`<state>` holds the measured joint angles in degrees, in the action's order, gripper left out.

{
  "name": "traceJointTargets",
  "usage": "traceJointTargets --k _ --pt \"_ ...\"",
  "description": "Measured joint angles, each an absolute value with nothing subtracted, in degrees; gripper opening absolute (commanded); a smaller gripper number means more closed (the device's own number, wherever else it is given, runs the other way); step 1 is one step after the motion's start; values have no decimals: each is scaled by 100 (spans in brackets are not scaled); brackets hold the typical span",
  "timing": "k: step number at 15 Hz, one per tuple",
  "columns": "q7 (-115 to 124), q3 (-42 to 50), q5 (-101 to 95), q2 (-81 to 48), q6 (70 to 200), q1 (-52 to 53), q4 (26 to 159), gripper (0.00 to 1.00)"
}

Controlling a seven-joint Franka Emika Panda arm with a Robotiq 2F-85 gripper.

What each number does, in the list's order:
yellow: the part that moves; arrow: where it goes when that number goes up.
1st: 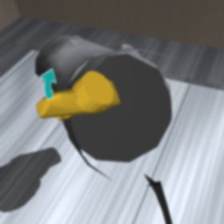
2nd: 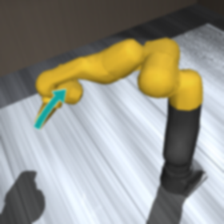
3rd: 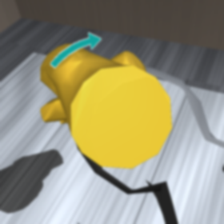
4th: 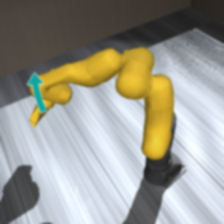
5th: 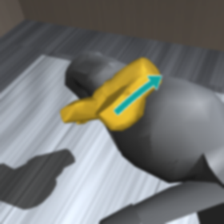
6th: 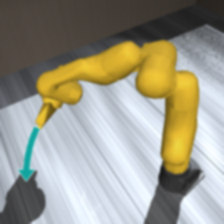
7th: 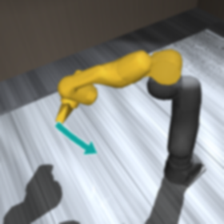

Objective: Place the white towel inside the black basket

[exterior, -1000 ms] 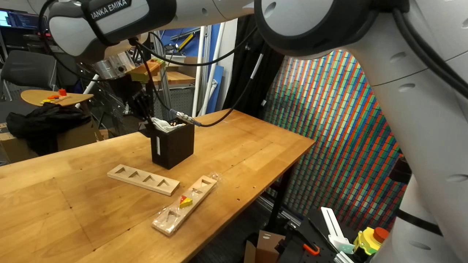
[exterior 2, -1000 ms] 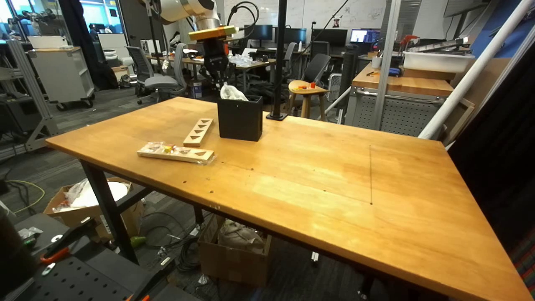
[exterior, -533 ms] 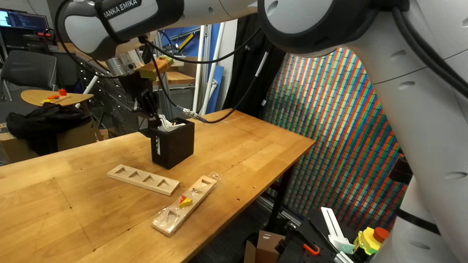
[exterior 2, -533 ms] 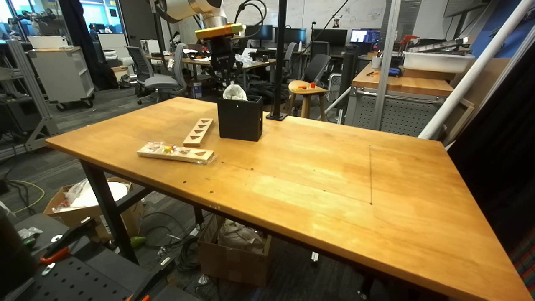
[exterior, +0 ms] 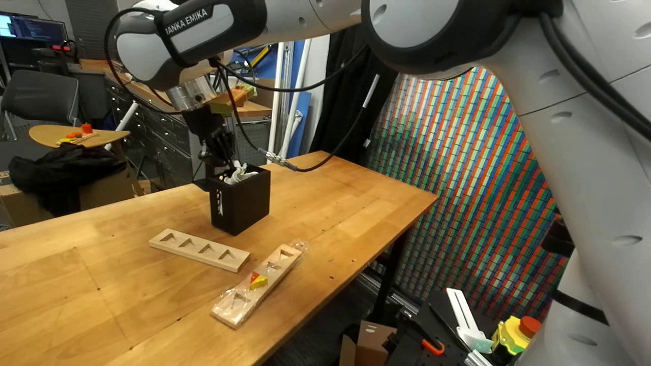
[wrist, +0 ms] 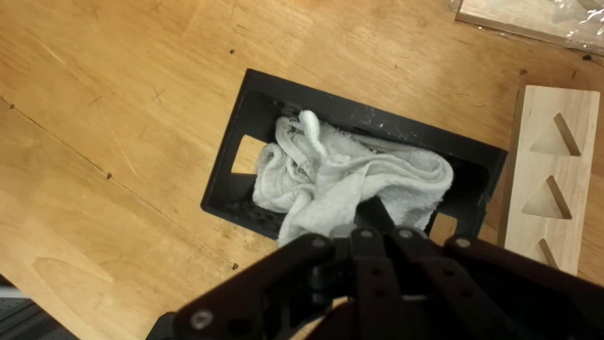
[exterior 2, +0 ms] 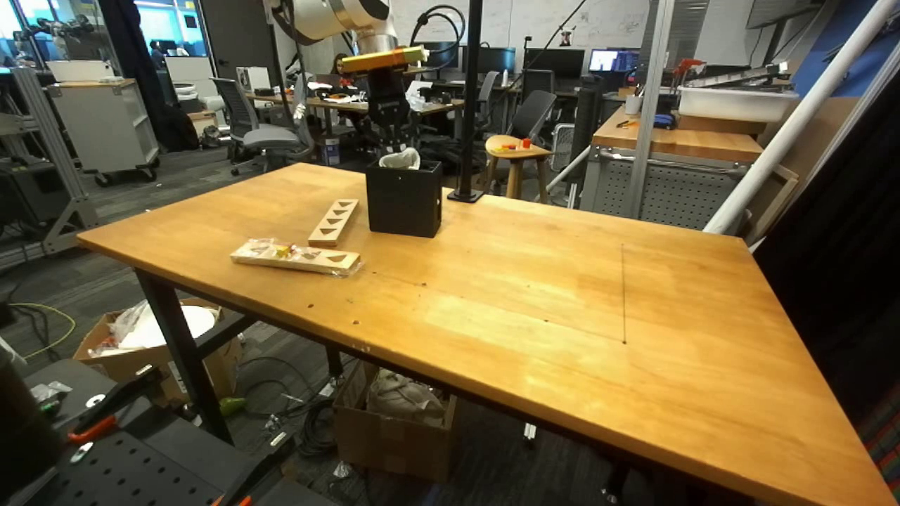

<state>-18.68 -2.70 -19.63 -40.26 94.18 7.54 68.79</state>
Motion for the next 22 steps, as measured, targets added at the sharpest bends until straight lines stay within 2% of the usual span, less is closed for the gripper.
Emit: traceJointTargets --k 22 --pt "-2100 -313 -975 -3793 10743 7 7716 0"
